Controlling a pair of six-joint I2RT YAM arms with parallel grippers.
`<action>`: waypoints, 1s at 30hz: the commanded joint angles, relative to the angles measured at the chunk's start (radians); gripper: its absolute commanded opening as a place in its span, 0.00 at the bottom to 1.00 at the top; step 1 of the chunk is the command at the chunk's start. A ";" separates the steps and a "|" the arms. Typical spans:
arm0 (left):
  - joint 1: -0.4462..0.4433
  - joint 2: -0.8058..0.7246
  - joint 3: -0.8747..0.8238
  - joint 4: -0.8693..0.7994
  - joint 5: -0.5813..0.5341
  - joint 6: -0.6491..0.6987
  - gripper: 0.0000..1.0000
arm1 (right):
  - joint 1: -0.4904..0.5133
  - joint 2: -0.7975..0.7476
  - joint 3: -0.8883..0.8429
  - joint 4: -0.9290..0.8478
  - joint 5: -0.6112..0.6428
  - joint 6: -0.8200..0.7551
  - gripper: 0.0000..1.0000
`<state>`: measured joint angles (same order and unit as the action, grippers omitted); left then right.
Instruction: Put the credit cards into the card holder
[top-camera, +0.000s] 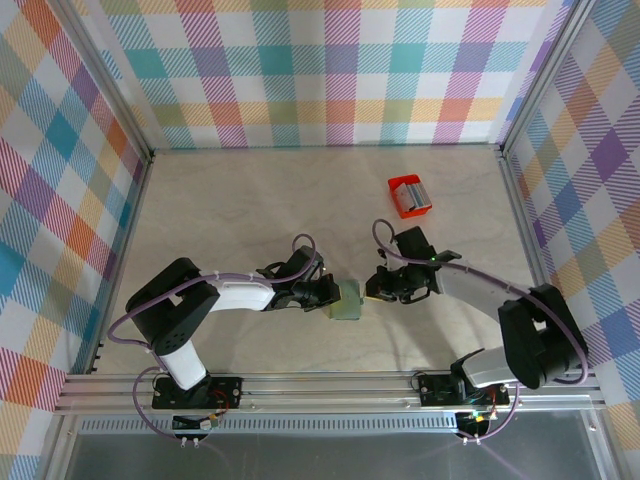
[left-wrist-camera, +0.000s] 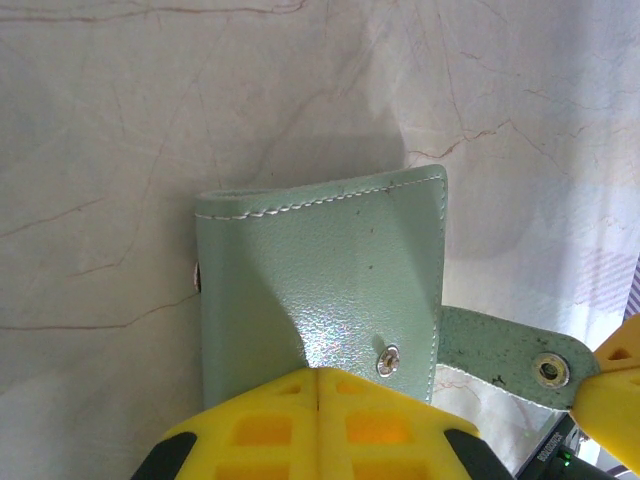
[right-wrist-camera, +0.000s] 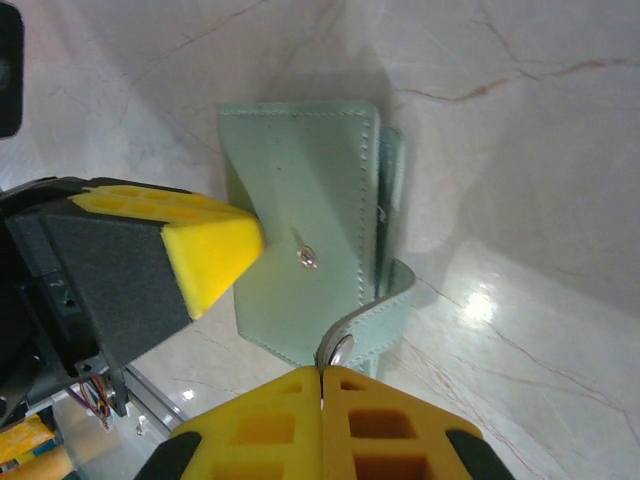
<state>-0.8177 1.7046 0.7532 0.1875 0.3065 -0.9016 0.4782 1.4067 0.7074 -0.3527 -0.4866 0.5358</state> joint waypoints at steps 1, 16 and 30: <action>-0.008 0.016 -0.012 -0.026 -0.004 -0.003 0.06 | 0.024 0.055 0.050 -0.002 -0.054 -0.045 0.00; -0.008 -0.008 -0.017 -0.046 -0.006 0.009 0.09 | 0.063 0.203 0.130 -0.028 -0.079 -0.054 0.00; -0.008 -0.006 -0.012 -0.048 -0.001 0.013 0.10 | 0.077 0.268 0.171 -0.029 -0.095 -0.048 0.00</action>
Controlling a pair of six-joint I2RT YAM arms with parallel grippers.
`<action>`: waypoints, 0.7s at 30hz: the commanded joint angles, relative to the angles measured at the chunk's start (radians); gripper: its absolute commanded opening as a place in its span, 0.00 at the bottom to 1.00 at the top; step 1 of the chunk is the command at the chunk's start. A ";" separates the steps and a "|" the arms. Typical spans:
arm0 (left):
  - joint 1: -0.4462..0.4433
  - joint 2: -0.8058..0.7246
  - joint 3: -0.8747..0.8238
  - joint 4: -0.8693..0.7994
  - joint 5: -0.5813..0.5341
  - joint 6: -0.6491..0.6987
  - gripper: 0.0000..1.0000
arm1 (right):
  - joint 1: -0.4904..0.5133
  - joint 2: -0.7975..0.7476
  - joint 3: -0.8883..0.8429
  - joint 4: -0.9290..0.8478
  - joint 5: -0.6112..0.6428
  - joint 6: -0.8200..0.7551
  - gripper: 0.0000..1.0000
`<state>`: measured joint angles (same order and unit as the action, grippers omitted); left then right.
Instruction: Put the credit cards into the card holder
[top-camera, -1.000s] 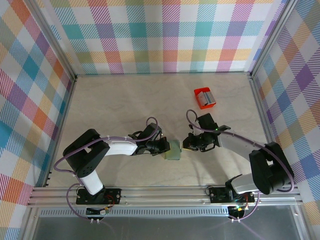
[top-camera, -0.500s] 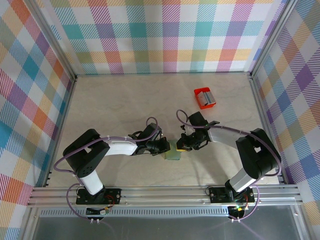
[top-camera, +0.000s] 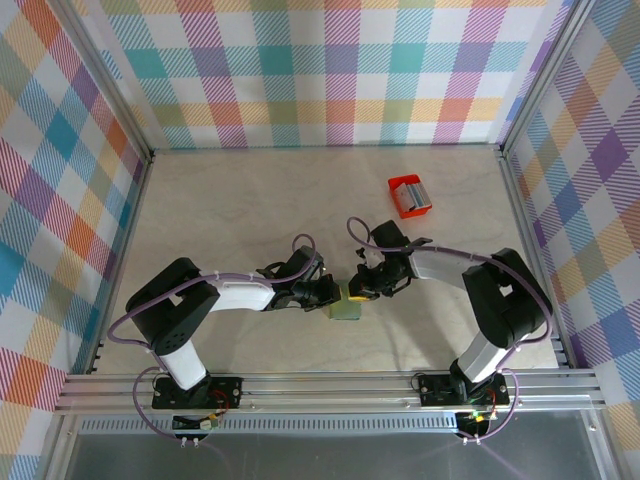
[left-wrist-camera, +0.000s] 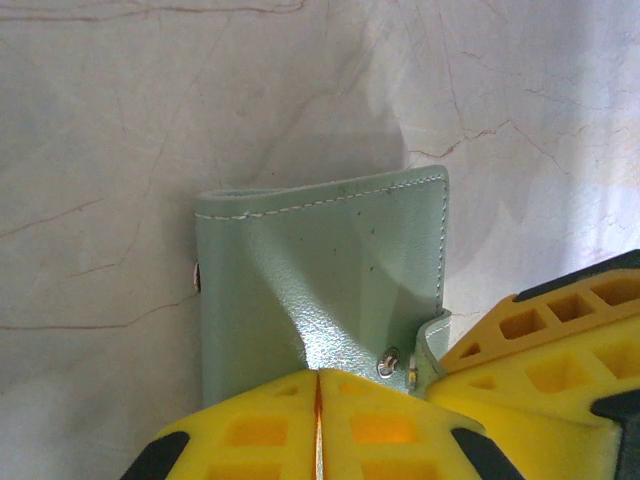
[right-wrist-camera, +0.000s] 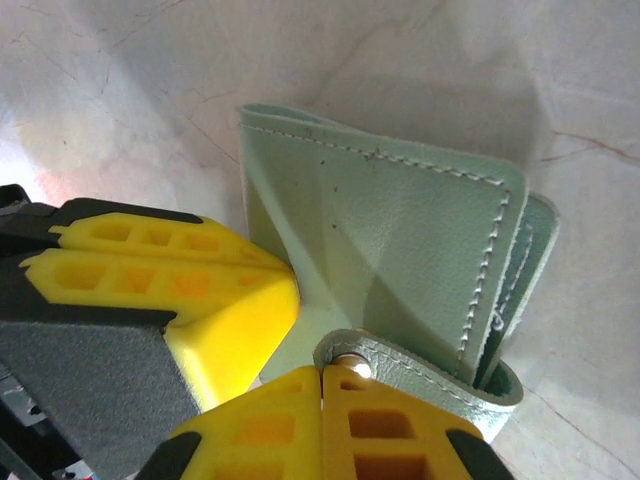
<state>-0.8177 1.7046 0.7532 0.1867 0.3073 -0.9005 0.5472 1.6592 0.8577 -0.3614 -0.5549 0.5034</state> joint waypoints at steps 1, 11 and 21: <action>-0.006 -0.004 -0.013 -0.047 -0.002 0.013 0.10 | 0.008 0.022 0.021 -0.019 -0.028 -0.016 0.00; -0.006 -0.002 -0.011 -0.053 -0.002 0.017 0.10 | 0.010 0.050 0.026 -0.019 -0.030 -0.001 0.00; -0.007 -0.004 -0.008 -0.065 0.000 0.024 0.10 | 0.010 0.074 0.023 -0.006 -0.010 0.018 0.00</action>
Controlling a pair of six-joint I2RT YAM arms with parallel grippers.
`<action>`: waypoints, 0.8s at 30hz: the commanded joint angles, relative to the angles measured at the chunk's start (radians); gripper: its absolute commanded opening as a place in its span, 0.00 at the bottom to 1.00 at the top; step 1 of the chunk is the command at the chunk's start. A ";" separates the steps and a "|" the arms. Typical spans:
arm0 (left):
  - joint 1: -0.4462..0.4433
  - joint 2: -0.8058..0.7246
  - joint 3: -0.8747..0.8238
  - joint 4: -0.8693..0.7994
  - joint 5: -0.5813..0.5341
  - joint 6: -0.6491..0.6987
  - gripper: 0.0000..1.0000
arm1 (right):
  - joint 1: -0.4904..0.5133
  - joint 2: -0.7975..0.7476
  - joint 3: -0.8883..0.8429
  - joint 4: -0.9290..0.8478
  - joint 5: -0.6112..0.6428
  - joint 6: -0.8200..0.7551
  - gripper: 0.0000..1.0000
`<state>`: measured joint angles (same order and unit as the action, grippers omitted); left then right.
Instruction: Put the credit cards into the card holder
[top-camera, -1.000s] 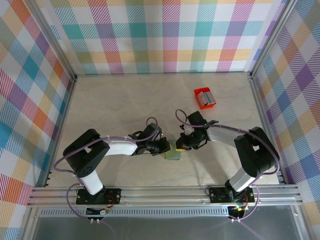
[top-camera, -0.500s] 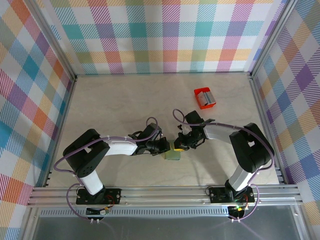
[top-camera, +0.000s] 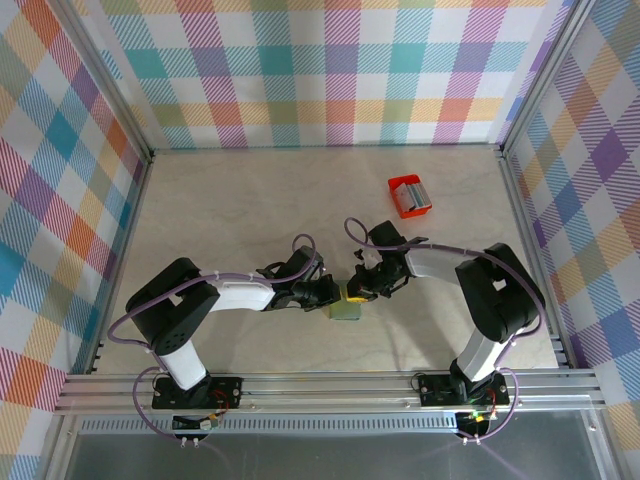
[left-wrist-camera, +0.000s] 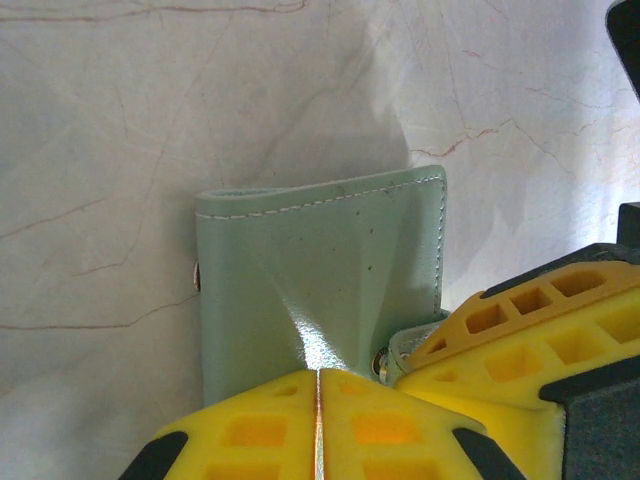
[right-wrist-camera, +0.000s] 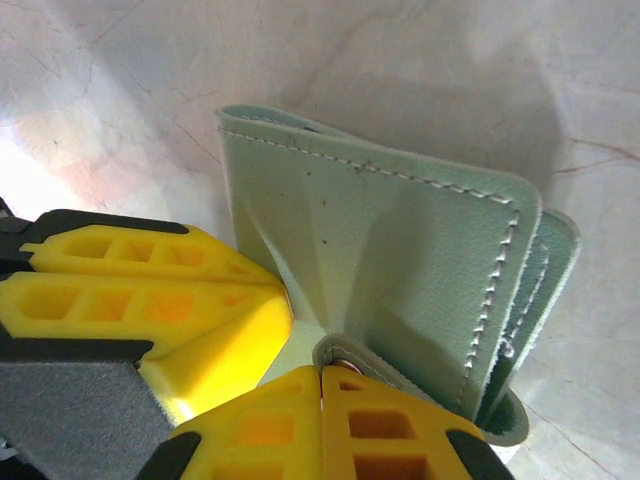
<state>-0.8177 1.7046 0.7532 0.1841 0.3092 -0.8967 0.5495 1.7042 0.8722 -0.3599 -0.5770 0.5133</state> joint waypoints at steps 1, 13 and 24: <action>-0.006 -0.003 -0.006 -0.066 -0.002 0.022 0.10 | 0.007 0.031 0.009 -0.012 0.019 0.008 0.00; -0.007 -0.007 -0.014 -0.072 -0.006 0.025 0.10 | 0.007 0.078 0.017 -0.046 0.105 0.031 0.00; -0.006 -0.007 -0.022 -0.074 -0.009 0.036 0.10 | 0.007 0.029 0.018 -0.051 0.121 0.056 0.01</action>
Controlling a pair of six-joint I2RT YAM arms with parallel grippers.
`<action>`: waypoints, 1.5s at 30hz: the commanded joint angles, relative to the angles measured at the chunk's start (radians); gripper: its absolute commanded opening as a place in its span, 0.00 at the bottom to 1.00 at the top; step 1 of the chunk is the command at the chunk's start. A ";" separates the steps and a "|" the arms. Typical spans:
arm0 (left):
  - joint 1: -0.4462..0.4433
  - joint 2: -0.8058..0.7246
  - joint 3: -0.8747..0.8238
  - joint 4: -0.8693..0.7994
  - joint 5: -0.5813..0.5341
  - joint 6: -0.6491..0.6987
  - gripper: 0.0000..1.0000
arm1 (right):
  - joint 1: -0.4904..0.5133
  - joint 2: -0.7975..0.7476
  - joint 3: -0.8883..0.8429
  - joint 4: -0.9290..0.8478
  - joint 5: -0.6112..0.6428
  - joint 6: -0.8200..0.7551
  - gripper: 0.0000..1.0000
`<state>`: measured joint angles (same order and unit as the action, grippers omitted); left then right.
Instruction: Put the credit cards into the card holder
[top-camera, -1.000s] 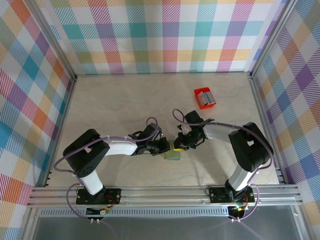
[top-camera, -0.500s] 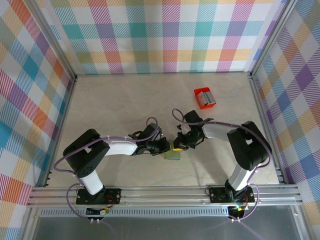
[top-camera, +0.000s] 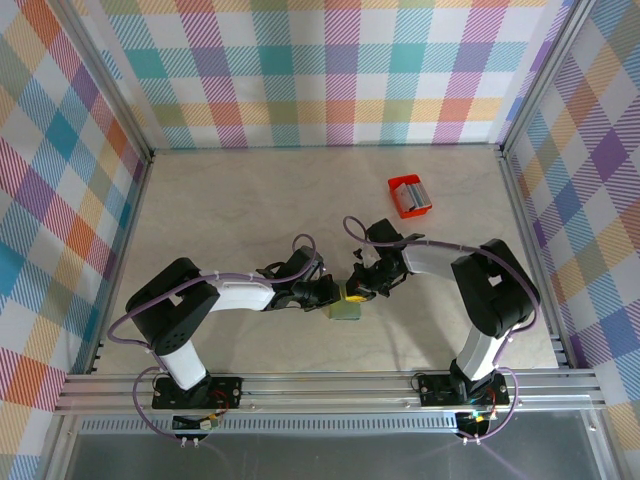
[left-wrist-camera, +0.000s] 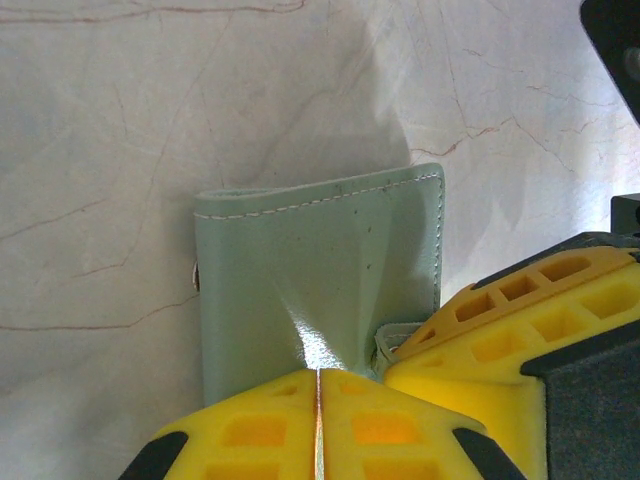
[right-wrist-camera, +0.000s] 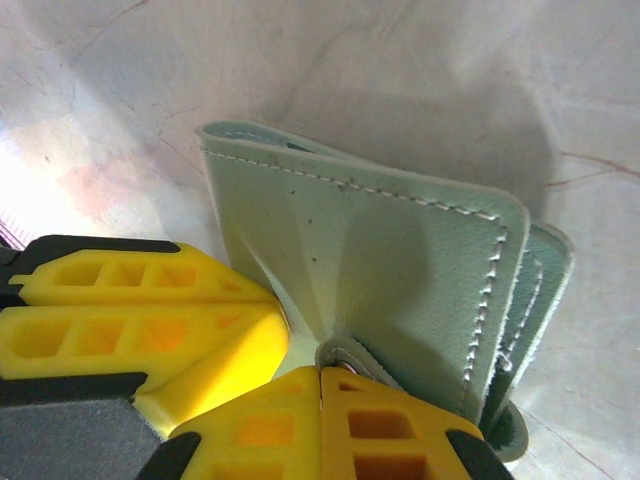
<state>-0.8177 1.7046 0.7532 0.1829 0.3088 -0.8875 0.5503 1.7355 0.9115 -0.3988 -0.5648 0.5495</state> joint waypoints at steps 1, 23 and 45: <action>-0.007 -0.007 -0.020 -0.077 -0.009 0.030 0.10 | 0.007 -0.026 -0.020 -0.012 0.102 0.023 0.08; 0.100 -0.434 0.023 -0.315 -0.182 0.269 0.67 | -0.170 -0.852 -0.266 0.115 0.523 -0.044 0.85; 0.536 -0.707 -0.119 -0.369 -0.843 0.718 1.00 | -0.457 -0.566 -0.337 0.524 0.713 -0.408 0.99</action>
<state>-0.3012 0.9825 0.6834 -0.2729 -0.4194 -0.2752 0.0967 1.1358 0.5941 -0.0174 0.0952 0.2665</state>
